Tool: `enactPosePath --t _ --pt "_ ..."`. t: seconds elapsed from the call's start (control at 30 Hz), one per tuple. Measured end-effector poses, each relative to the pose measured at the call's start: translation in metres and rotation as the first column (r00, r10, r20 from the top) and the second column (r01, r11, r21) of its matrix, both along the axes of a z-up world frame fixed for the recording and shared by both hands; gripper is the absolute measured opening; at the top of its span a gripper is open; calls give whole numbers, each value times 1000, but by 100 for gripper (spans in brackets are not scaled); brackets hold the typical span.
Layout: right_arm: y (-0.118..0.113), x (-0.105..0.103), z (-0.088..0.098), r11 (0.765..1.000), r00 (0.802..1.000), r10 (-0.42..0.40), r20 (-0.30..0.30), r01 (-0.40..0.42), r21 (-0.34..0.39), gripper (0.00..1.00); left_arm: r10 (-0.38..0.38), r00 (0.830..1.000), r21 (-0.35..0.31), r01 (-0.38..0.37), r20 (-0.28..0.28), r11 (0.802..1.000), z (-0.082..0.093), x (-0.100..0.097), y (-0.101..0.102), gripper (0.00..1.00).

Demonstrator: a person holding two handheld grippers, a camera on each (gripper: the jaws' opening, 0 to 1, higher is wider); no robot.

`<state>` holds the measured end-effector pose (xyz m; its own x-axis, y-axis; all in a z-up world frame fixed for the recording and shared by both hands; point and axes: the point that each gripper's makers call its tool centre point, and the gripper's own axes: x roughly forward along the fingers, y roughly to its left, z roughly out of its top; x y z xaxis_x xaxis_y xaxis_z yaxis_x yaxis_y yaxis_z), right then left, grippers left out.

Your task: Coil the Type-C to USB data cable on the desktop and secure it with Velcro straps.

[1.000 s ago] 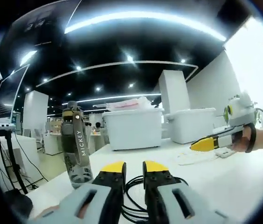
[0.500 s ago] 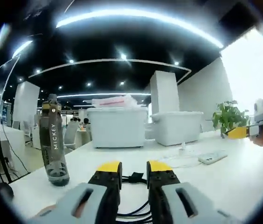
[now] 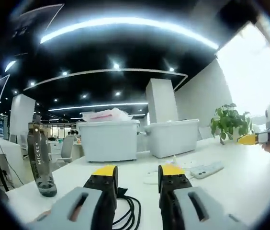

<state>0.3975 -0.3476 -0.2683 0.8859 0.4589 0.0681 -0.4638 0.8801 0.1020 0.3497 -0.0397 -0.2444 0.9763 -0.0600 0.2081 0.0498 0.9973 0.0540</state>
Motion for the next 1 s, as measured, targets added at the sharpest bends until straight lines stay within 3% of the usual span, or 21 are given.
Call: enactPosePath --t 0.07,0.17,0.33,0.43,0.77,1.0 --pt "-2 0 -4 999 1000 -13 -9 14 30 52 4 1000 -3 -4 -2 1000 -4 -1 1 35" --pt "-2 -1 -7 1000 1000 -21 -3 21 3 53 17 1000 42 -16 -26 999 -14 -2 3 35" --pt "-2 -2 -8 999 999 -35 -3 35 17 53 27 998 37 -25 -63 999 -25 3 7 35" --pt "-7 0 -10 998 997 -66 32 67 -18 53 28 997 65 -24 -71 998 -31 4 5 36" --pt "-15 -3 -13 995 995 -100 28 101 -2 53 28 997 51 -24 -77 998 -35 3 12 36" --pt "-13 -4 -12 995 995 -94 37 94 -12 53 40 995 81 -32 -91 996 -41 6 11 36"
